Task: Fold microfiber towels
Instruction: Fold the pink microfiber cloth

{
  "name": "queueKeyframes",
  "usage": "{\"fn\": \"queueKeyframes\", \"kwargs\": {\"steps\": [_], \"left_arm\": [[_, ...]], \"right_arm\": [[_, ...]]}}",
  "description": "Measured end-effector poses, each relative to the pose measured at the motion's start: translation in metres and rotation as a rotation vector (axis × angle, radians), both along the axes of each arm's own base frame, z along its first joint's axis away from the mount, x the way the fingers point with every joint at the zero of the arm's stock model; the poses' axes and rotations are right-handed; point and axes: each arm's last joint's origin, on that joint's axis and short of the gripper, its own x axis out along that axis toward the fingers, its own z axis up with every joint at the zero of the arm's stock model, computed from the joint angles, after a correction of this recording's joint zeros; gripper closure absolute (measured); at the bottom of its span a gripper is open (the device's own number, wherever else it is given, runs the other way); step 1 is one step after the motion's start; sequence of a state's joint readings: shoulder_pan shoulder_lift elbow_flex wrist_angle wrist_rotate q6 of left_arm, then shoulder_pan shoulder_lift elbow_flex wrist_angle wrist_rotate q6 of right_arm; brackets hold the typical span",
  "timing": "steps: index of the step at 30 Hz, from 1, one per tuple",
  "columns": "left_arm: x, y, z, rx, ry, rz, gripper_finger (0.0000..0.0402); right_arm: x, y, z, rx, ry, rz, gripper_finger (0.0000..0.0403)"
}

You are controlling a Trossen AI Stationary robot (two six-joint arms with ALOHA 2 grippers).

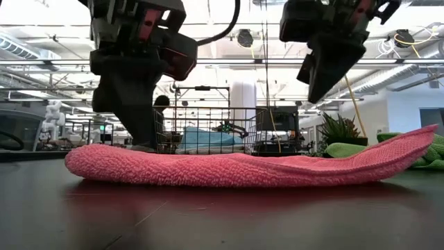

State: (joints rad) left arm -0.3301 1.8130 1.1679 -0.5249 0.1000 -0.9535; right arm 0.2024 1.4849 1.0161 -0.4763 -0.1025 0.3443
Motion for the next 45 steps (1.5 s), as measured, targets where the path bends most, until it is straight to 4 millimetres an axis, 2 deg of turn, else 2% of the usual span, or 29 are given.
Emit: {"fn": "queueKeyframes", "kwargs": {"steps": [10, 14, 18, 24, 28, 31, 35, 40, 43, 45], "left_arm": [[-0.010, -0.026, 0.000, 0.015, 0.001, -0.002, 0.0399], [-0.014, -0.028, -0.001, 0.120, -0.011, 0.053, 0.0399], [-0.014, -0.027, -0.002, 0.141, -0.016, 0.065, 0.0399], [-0.008, -0.036, -0.026, 0.067, 0.042, 0.010, 0.0400], [-0.006, -0.043, -0.031, -0.015, 0.054, -0.022, 0.0400], [-0.006, -0.044, -0.024, -0.056, 0.037, -0.034, 0.0400], [-0.006, -0.048, 0.001, -0.161, -0.057, -0.116, 0.0400], [-0.004, -0.066, 0.011, -0.259, -0.180, -0.244, 0.0398], [-0.009, -0.068, 0.008, -0.189, -0.157, -0.233, 0.0400], [-0.013, -0.061, 0.002, -0.076, -0.105, -0.148, 0.0399]], "right_arm": [[0.003, 0.001, 0.003, -0.003, -0.050, 0.016, 0.0401], [0.003, 0.001, 0.003, -0.011, -0.056, 0.031, 0.0402], [0.003, 0.001, 0.003, -0.014, -0.057, 0.035, 0.0402], [0.003, 0.001, 0.003, -0.013, -0.057, 0.035, 0.0402], [0.003, 0.001, 0.003, -0.014, -0.057, 0.036, 0.0403], [0.003, 0.000, 0.003, -0.019, -0.049, 0.043, 0.0403], [0.003, 0.000, 0.003, -0.024, -0.051, 0.048, 0.0403], [0.003, -0.001, 0.003, -0.024, -0.054, 0.045, 0.0403], [0.003, -0.002, 0.003, -0.032, -0.054, 0.053, 0.0403], [0.004, -0.002, 0.003, -0.056, -0.065, 0.045, 0.0403]]}}
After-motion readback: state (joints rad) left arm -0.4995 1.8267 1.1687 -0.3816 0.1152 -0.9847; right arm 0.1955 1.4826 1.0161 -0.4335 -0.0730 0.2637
